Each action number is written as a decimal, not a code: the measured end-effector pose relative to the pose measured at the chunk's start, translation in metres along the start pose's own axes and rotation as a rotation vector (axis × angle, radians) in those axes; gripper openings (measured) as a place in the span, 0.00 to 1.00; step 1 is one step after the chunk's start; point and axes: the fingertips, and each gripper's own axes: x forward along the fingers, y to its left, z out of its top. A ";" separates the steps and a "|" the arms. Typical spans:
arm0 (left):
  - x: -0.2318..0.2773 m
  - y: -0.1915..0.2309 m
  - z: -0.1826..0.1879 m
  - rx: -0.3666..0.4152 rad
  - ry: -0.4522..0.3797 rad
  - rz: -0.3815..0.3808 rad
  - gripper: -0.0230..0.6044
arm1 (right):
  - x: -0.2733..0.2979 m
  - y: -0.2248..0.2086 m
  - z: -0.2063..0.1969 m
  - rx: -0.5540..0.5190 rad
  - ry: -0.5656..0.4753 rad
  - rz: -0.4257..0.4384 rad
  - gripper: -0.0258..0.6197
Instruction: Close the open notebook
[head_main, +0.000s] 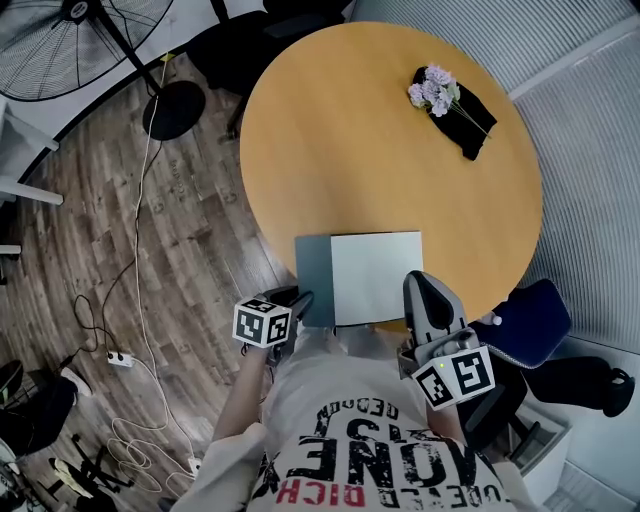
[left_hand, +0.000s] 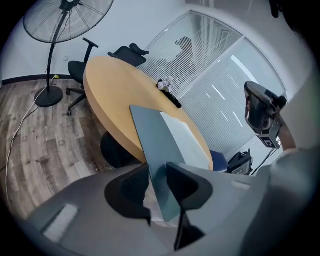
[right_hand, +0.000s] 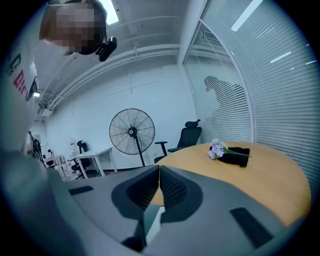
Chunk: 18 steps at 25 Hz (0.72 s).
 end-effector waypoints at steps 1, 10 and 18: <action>-0.001 0.000 0.000 -0.017 -0.002 0.003 0.22 | 0.000 0.001 0.000 -0.001 0.000 -0.001 0.06; -0.009 -0.004 0.008 -0.017 -0.005 0.028 0.08 | 0.007 0.006 0.000 0.000 -0.001 0.010 0.06; -0.017 -0.012 0.015 -0.003 -0.050 0.056 0.08 | 0.006 0.003 -0.001 0.001 -0.005 -0.003 0.06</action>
